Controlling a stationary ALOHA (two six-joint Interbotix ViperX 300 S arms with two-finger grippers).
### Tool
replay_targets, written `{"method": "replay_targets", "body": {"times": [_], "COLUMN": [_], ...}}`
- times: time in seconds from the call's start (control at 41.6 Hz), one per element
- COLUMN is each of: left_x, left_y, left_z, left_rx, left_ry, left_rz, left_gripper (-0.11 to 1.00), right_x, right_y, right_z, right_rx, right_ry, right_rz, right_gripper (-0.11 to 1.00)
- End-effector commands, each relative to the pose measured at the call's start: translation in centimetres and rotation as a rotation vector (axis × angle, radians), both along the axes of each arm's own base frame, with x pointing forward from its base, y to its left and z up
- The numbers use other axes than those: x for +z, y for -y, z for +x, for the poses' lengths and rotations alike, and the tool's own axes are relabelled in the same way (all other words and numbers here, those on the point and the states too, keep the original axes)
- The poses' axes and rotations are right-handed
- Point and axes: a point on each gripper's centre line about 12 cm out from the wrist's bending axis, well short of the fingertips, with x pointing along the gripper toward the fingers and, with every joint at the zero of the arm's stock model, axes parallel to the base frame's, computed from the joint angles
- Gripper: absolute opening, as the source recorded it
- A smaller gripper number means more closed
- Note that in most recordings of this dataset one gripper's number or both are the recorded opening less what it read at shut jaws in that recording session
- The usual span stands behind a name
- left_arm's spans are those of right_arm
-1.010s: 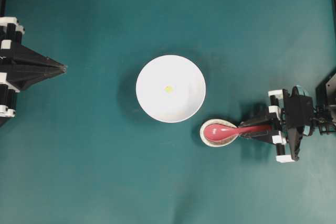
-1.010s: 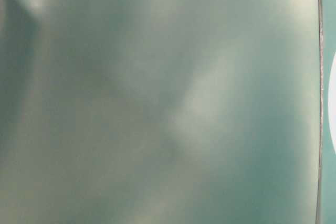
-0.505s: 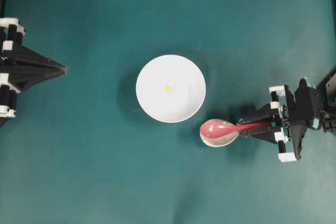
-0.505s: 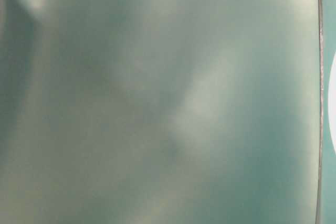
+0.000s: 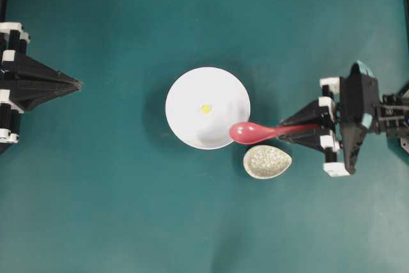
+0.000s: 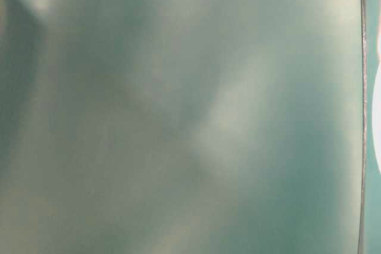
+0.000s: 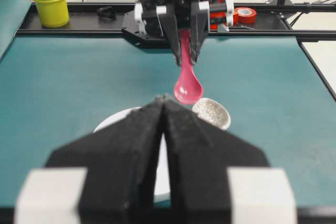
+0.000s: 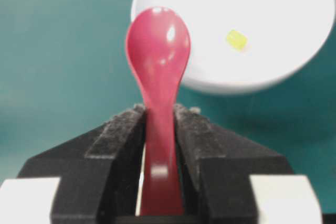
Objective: Scoop the yellow hexagonal prism block from the bowl with a spoon using the right arm.
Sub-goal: 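Carry the spoon left and lower its bowl into the white bowl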
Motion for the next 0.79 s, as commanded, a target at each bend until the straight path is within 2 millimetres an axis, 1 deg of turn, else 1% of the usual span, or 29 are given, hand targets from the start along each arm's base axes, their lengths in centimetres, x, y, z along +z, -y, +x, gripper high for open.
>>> {"method": "replay_targets", "body": {"times": [0.0,0.096,0.264,0.385,0.505,0.769], "left_x": [0.8,0.9,0.8,0.8,0.8,0.6], "left_y": [0.0,0.0,0.0,0.0,0.0,0.0], "left_z": [0.3,0.3,0.3,0.3,0.3,0.4], "left_rx": [-0.001,0.001,-0.001,0.001,0.0,0.001], "left_ry": [0.018,0.02,0.02,0.02,0.02,0.014], "left_rz": [0.005,0.005,0.005,0.005,0.003,0.005], "left_gripper": [0.0,0.0,0.0,0.0,0.0,0.0], "right_x": [2.5,3.8,5.1,5.9,6.1,5.3], "right_y": [0.7,1.8,3.5,4.2,4.7,5.5], "right_z": [1.0,1.7,2.8,3.7,4.8,7.8], "right_rx": [-0.002,-0.013,-0.025,-0.012,-0.002,0.02], "right_ry": [-0.009,-0.069,-0.2,-0.285,-0.363,-0.505], "right_rz": [0.016,0.036,0.078,0.1,0.119,0.144], "right_gripper": [0.25,0.25,0.25,0.25,0.25,0.25]}}
